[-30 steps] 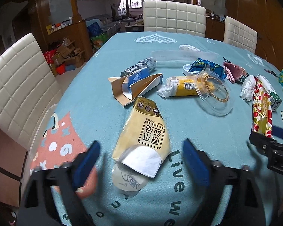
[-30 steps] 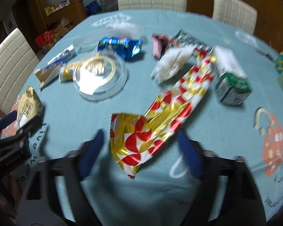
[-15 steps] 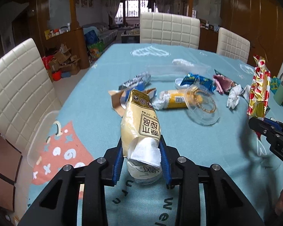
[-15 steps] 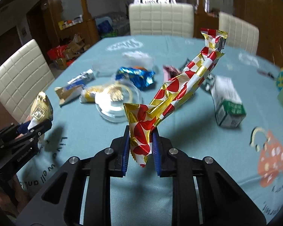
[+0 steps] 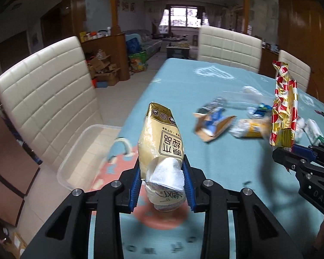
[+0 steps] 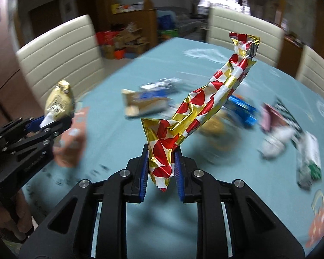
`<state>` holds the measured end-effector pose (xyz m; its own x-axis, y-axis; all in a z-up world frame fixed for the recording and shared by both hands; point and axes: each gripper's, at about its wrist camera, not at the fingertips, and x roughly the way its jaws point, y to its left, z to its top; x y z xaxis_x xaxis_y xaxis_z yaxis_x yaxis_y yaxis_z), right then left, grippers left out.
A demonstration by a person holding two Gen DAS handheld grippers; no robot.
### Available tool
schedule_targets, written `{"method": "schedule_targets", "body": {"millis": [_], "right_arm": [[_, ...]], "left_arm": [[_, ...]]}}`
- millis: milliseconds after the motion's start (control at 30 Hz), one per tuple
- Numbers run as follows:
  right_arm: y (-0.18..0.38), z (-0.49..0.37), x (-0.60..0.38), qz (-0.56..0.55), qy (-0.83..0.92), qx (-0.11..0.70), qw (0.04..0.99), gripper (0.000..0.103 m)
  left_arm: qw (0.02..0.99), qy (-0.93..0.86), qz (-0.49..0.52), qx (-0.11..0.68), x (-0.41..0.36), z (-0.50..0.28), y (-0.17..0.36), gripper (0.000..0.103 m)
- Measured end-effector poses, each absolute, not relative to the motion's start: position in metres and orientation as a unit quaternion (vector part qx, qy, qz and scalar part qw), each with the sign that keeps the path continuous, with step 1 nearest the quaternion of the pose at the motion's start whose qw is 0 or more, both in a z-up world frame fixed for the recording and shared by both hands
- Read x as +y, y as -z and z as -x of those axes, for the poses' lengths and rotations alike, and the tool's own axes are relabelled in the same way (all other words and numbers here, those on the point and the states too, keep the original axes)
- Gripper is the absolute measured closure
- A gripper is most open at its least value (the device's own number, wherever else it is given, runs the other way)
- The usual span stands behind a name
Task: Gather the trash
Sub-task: 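Carry both items to the clear bin and open both tools over it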
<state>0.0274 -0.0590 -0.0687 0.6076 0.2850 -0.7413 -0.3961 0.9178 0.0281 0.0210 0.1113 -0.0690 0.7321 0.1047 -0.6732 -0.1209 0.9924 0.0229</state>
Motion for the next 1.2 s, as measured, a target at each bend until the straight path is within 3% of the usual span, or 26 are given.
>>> {"method": "schedule_targets", "body": {"millis": [467, 533, 600, 700, 1200], "right_arm": [[0.063, -0.063, 0.086, 0.14, -0.306, 0.384, 0.86, 0.08], [0.066, -0.069, 0.09, 0.136, -0.306, 0.389, 0.858, 0.08], [0.068, -0.073, 0.093, 0.134, -0.303, 0.394, 0.857, 0.08], [0.074, -0.077, 0.096, 0.145, -0.296, 0.395, 0.857, 0.079], [0.096, -0.08, 0.166, 0.206, -0.334, 0.391, 0.833, 0.076]], "left_arm": [[0.919, -0.171, 0.045, 0.353, 0.243, -0.049, 0.072, 0.067], [0.917, -0.172, 0.04, 0.359, 0.251, -0.06, 0.077, 0.059], [0.912, -0.186, 0.045, 0.363, 0.259, -0.067, 0.081, 0.031], [0.911, -0.198, 0.064, 0.356, 0.268, -0.066, 0.082, 0.018], [0.895, -0.237, 0.085, 0.368, 0.305, -0.037, 0.099, 0.017]]}}
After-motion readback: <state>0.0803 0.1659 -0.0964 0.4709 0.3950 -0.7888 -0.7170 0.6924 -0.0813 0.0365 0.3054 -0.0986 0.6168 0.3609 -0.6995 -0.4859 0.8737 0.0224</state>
